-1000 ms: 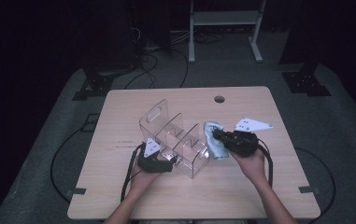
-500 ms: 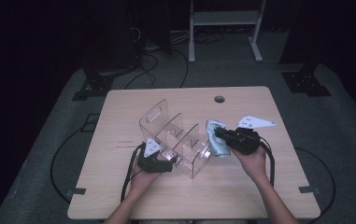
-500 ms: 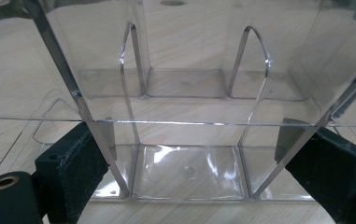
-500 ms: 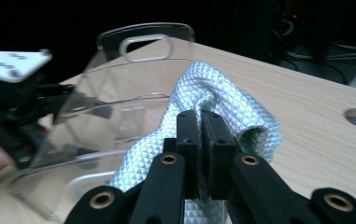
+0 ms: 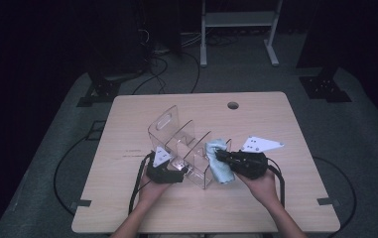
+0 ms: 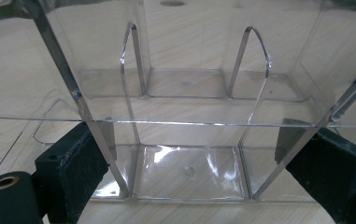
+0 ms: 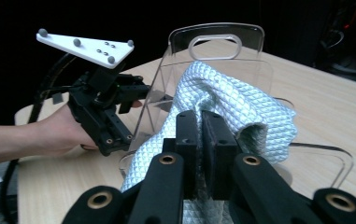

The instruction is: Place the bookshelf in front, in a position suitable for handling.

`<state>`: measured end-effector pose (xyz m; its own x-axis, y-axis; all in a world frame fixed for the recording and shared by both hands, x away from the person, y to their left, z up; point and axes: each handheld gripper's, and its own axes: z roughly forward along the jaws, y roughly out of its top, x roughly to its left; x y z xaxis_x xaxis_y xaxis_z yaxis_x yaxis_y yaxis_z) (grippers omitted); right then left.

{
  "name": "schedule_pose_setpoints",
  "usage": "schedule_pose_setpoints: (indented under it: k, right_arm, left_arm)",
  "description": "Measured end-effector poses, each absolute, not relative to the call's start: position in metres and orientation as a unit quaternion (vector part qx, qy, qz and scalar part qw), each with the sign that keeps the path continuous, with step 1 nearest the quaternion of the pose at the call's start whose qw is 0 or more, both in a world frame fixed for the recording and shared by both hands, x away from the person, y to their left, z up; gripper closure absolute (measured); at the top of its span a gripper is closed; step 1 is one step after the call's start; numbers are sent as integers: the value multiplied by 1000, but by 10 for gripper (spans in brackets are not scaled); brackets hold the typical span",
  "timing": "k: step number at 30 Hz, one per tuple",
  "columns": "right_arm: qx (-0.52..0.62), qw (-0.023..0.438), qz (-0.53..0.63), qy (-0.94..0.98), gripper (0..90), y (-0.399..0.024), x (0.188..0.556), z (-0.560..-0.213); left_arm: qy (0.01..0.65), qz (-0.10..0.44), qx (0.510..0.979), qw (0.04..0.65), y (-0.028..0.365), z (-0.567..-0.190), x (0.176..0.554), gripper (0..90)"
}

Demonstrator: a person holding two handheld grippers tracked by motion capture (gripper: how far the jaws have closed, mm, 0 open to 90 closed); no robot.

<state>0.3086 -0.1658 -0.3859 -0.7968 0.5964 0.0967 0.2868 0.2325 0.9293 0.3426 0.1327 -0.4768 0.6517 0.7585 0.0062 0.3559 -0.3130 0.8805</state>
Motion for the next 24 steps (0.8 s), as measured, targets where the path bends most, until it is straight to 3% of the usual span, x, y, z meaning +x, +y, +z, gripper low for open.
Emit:
schedule_pose_setpoints:
  k: [3, 7, 14, 19, 24]
  right_arm:
    - [292, 164, 547, 767, 769, -166, 308, -386]
    - [297, 152, 553, 764, 699, -167, 309, -388]
    - [297, 161, 549, 765, 677, -164, 306, -388]
    - [301, 154, 547, 766, 835, -164, 307, -393]
    - [306, 152, 546, 765, 858, -170, 312, -393]
  left_arm:
    - [357, 216, 781, 465, 133, -477, 343, 82]
    - [357, 216, 781, 464, 133, -477, 343, 82]
    - [357, 216, 782, 463, 133, -477, 343, 82]
    - [361, 216, 780, 463, 134, -477, 344, 82]
    - [358, 219, 781, 463, 134, -477, 344, 82]
